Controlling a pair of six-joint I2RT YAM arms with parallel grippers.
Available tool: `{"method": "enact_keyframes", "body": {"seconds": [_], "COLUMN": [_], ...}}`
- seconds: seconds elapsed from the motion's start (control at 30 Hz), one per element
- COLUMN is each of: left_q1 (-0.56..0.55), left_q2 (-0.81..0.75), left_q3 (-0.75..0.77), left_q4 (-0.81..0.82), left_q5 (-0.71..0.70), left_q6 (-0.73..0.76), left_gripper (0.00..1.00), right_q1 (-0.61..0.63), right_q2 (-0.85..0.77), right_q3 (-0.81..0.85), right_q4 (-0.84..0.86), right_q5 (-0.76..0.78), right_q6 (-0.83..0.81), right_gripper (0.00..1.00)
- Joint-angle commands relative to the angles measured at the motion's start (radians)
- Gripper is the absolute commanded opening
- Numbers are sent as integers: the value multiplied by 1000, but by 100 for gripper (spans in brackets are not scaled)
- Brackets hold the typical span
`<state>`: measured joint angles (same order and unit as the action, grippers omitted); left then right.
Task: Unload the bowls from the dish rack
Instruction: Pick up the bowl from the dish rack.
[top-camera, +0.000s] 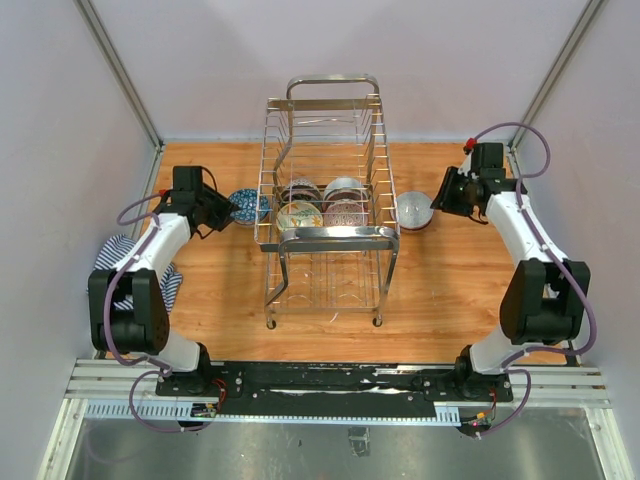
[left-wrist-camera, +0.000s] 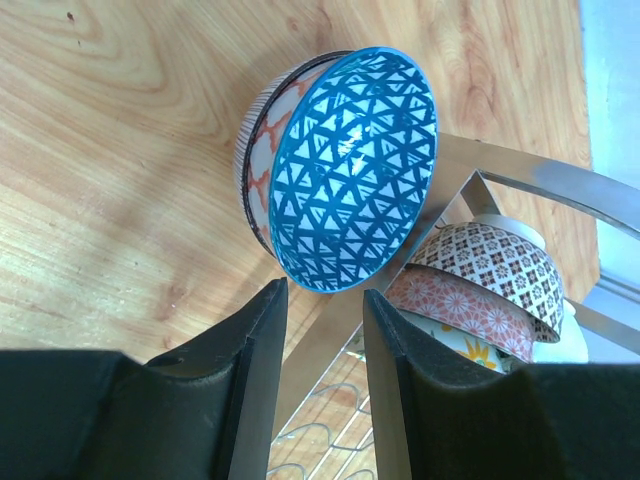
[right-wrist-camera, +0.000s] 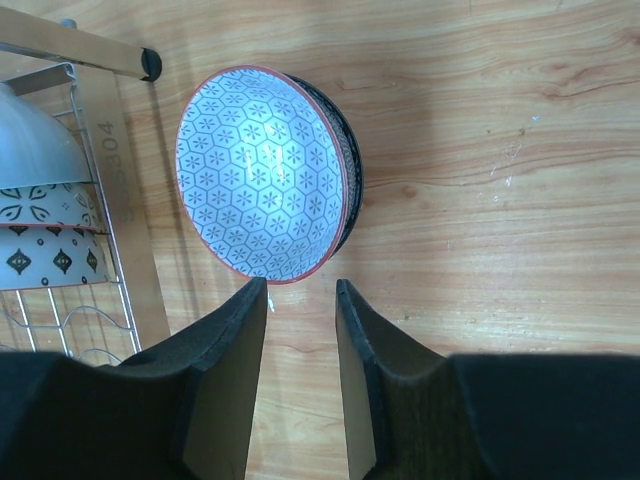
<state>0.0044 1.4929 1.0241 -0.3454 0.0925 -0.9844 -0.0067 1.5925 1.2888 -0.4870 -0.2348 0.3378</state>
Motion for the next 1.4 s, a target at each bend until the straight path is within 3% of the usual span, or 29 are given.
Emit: {"method": "enact_keyframes", "body": {"seconds": [0.0,0.63,0.87,0.97,1.07,1.17,1.27,1.37], "left_q1": [7,6,8,7,6,6,7,6], "left_q2": [-52,-71,-119,-139,-143,-139,-152,-182], "left_q3": [-6,-23,-113,-189,-255,-274,-295,-319], "left_q4": [10,58,278,436,555,586,603,623], "left_q5": [8,23,173,295,370,398,397,383], "left_q6": [13,27,111,117,103,123,145,170], "left_gripper": [41,40,41,49,67,81,99,100], "right_q1": [-12,-12,10,43,72,83,89,106], "right_q2": [-62,-21,-135,-212,-280,-316,-329,-339], "right_q3": [-38,-52,-168,-258,-334,-379,-418,-453], "right_q4": [36,48,201,310,398,464,524,586], "right_q5": [9,11,-38,-41,-28,-56,-98,-122], "right_q6": [0,-12,-66,-93,-106,-103,-83,-73], "right_gripper": [35,35,35,46,54,54,69,77]}}
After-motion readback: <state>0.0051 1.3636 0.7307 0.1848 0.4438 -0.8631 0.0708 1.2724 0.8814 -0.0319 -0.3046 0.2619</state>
